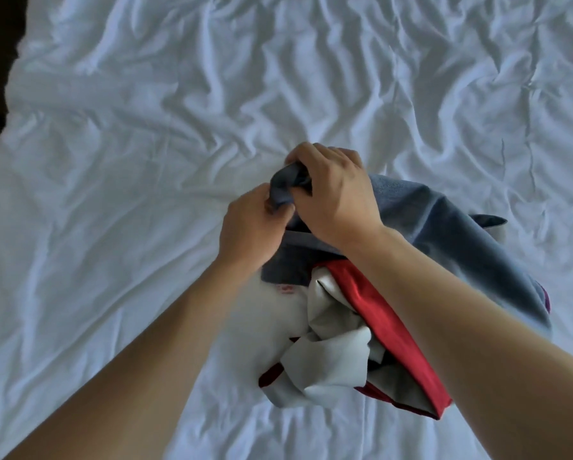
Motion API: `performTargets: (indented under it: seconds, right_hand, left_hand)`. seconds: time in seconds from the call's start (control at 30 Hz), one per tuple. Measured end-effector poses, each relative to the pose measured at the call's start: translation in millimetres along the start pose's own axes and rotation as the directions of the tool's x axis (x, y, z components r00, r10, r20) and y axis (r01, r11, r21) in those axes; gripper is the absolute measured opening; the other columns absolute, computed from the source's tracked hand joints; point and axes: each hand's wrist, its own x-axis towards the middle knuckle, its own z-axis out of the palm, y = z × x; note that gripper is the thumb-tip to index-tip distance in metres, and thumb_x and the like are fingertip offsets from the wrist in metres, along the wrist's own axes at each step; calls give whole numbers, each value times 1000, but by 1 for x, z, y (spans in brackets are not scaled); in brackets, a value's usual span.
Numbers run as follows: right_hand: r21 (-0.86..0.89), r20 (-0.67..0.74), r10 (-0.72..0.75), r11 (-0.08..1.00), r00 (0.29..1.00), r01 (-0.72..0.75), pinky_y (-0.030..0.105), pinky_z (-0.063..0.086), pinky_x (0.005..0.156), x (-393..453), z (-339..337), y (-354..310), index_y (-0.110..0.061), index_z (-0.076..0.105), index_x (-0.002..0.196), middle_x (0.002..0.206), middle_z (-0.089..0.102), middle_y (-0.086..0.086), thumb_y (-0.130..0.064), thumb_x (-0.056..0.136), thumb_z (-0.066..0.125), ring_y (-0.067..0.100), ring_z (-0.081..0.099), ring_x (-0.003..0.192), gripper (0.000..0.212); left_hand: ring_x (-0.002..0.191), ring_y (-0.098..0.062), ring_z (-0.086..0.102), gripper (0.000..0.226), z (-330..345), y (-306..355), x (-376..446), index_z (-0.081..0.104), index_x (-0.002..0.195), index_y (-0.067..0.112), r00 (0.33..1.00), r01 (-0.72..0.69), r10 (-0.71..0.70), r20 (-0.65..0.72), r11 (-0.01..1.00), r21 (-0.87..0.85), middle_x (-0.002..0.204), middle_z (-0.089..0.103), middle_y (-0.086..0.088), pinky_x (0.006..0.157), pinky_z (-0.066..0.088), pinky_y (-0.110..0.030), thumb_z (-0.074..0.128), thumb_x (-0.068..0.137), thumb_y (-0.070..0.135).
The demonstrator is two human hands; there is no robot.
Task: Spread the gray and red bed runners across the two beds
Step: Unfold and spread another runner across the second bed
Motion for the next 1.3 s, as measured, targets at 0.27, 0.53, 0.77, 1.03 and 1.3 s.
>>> performTargets:
  seconds: [0.27,0.53,0.77,1.03,1.3]
  right_hand:
    - [-174,229,-30,982,973,71,46,33,110,7,5,-18,-17,48,142,131,57,8,-26,79,55,29,53,117,64]
    - [-203,374,-246,919,894,337,48,18,121,28,41,-59,-14,71,89,81,63,0,-14,87,51,25,57,96,20]
    - [-167,348,-301,912,888,374,54,25,118,23,61,-67,-9,70,85,76,64,3,-11,86,53,29,59,88,17]
    - [-107,359,-384,889,851,446,48,32,114,43,105,-123,-11,68,84,77,65,3,-13,89,61,27,59,82,9]
    - [-82,350,-441,864,827,496,39,44,92,71,166,-211,-13,68,80,74,63,3,-16,87,64,28,58,70,8]
  left_hand:
    - [59,-8,53,18,-58,-27,-4,58,73,20,987,87,-92,-130,995,-43,62,56,6,52,39,-27,68,83,31]
    - [69,-1,62,8,-64,-49,-18,66,86,27,979,134,-145,-141,987,-87,73,67,13,55,45,-16,68,86,35]
    - [66,-11,60,11,-63,-71,-27,60,80,23,967,154,-152,-203,988,-2,69,64,9,54,47,-32,66,87,30]
    - [64,-9,58,11,-113,-121,-36,57,82,23,940,198,-203,-274,979,-45,68,61,8,52,42,-26,64,90,27]
    - [58,-11,48,14,-180,-191,-33,53,83,25,907,232,-291,-306,949,-216,65,55,7,54,33,-29,59,94,19]
